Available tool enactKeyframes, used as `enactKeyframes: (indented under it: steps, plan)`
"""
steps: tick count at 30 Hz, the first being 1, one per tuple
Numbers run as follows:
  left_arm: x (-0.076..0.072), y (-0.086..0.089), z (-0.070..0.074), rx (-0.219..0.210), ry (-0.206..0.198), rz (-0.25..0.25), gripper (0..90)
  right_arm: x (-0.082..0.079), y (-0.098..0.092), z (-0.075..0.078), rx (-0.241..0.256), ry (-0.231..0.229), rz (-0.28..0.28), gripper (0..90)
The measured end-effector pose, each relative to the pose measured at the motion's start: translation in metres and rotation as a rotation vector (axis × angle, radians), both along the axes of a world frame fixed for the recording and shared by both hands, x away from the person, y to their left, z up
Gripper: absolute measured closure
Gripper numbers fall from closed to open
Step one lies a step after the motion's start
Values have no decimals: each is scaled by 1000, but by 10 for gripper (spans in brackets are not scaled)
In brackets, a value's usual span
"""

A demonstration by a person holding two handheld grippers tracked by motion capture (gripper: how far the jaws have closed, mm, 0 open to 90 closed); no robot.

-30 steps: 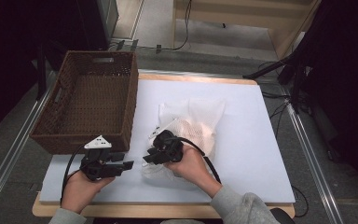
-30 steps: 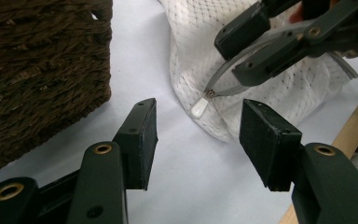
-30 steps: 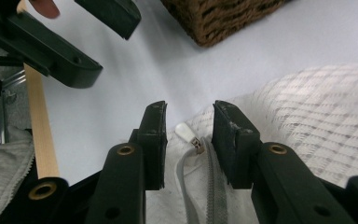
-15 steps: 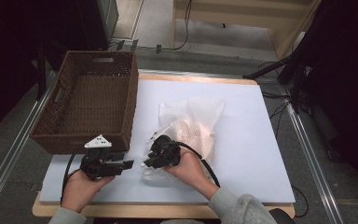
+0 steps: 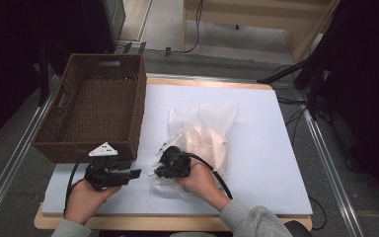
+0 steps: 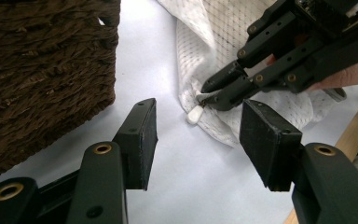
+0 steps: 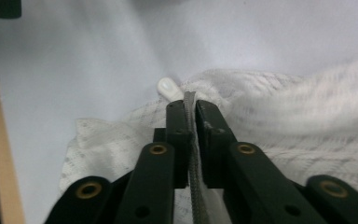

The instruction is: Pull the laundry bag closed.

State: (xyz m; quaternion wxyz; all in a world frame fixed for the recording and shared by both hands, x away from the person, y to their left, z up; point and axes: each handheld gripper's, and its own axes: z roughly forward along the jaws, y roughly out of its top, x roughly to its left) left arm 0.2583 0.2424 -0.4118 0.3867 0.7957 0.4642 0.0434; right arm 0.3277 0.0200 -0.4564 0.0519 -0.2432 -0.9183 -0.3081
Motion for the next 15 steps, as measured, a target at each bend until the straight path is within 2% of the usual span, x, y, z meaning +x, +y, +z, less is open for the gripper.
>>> enactKeyframes:
  steps: [3,6,15]
  plan:
    - [0,-1,0,4,1,-4,470,1,0,3,-3,12,-16,885]
    - [0,-2,0,5,-1,-1,473,1,-3,7,21,7,-28,886]
    - [-1,-7,1,-9,-13,-12,473,0,-18,34,132,-53,-67,885]
